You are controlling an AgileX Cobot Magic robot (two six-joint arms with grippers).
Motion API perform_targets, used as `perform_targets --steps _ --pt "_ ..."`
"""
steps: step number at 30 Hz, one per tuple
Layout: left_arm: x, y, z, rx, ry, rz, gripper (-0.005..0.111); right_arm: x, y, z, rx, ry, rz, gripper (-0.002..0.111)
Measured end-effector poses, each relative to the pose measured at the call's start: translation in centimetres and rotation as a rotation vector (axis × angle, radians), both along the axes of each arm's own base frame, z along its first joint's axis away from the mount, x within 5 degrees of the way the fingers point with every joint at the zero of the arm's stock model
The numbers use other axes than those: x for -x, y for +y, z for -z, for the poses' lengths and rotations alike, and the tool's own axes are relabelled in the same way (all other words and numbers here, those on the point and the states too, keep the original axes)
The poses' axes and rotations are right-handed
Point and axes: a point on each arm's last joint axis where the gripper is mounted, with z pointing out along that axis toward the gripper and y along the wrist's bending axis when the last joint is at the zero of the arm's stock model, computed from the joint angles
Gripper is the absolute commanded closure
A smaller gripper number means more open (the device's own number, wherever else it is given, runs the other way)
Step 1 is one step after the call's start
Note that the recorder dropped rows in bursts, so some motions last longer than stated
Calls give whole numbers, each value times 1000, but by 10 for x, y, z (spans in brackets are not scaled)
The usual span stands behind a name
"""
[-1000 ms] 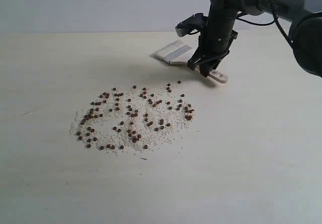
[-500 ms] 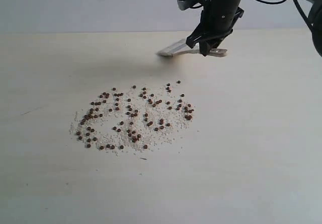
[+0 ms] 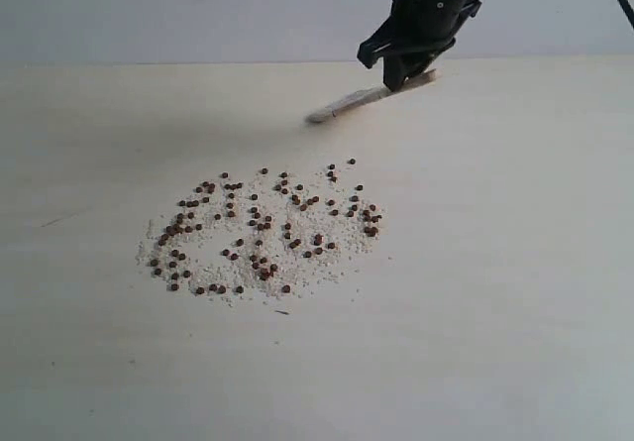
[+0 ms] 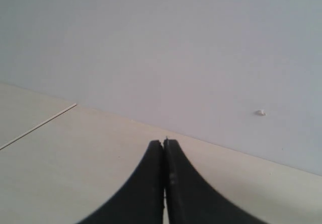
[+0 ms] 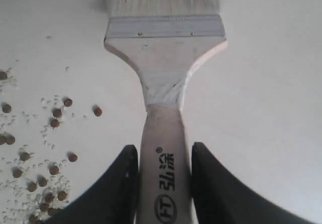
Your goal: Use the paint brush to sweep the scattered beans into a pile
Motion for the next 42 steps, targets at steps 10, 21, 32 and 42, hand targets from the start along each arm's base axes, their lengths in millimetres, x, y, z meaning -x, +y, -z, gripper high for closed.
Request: perform_targets --steps 10,21,32,42 --pt "0 0 0 0 0 0 107 -6 -3 38 70 64 -2 108" --pt "0 0 0 0 0 0 107 -10 -2 79 97 119 8 108" --pt "0 0 0 0 0 0 107 -12 -2 96 102 132 12 108" --pt "0 0 0 0 0 0 107 -13 -4 96 126 120 11 73"
